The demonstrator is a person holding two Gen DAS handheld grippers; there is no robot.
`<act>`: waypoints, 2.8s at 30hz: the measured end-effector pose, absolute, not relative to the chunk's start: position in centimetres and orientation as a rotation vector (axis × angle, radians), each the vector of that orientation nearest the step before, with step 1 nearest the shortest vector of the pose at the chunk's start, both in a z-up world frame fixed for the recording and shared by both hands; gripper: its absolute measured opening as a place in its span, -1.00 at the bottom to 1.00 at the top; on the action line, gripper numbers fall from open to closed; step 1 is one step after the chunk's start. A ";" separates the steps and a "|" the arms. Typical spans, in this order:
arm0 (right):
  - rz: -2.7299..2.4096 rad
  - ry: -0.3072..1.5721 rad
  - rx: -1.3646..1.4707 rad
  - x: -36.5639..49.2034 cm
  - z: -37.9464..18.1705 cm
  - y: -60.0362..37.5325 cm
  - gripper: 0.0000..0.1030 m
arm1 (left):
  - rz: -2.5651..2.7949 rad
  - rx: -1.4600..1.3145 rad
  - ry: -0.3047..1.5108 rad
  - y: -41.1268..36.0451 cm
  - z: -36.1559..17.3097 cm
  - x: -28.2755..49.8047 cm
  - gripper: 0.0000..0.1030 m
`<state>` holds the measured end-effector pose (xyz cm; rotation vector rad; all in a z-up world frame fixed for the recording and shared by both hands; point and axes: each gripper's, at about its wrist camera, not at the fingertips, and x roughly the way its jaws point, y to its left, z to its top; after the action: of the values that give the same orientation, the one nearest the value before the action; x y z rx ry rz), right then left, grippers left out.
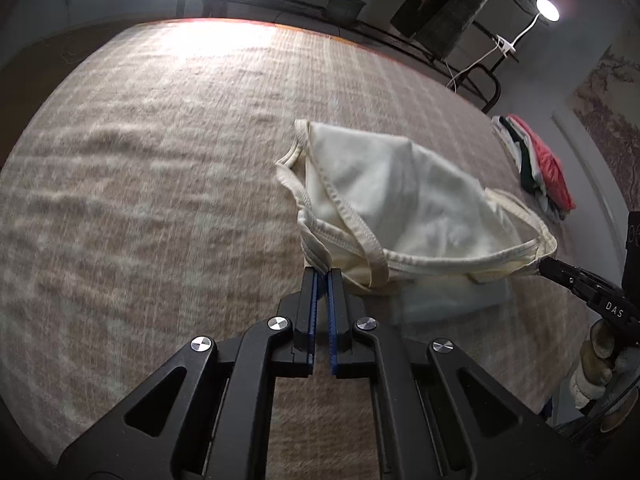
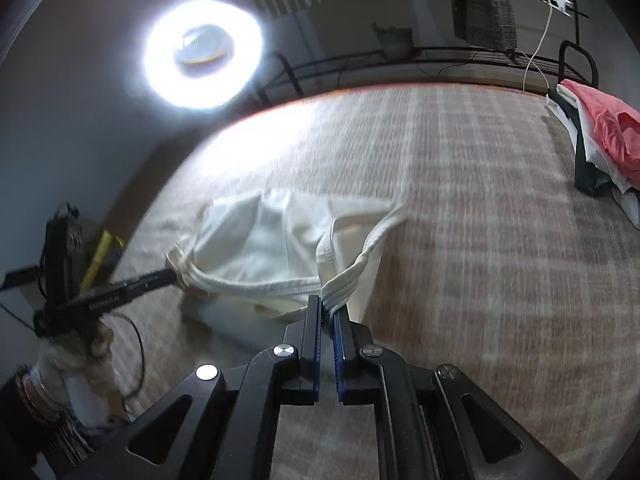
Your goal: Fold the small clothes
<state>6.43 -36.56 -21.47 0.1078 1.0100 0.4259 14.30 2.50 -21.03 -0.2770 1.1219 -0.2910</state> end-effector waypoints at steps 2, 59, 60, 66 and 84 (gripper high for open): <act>0.424 1.038 0.072 5.7 -21.8 -36.2 -0.74 | -0.293 -0.263 1.139 2.7 -21.0 13.5 -0.97; 0.544 1.125 0.140 8.2 -22.2 -34.6 -0.37 | -0.514 -0.072 1.260 -1.4 -20.5 16.7 -0.97; 0.539 1.149 0.112 8.1 -23.1 -34.1 -0.38 | -0.520 -0.058 1.278 -1.6 -20.8 16.3 -0.97; 0.465 1.221 0.032 8.5 -26.0 -34.1 -0.47 | -0.562 0.067 1.337 -1.3 -21.3 12.1 -0.97; 0.480 1.072 0.225 12.2 -22.1 -38.4 -0.09 | -0.347 -0.514 1.179 5.5 -20.4 23.4 -0.20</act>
<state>12.23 -38.39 -22.09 0.2249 1.0725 0.4796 23.37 5.45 -20.37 -0.5138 1.1790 -0.3472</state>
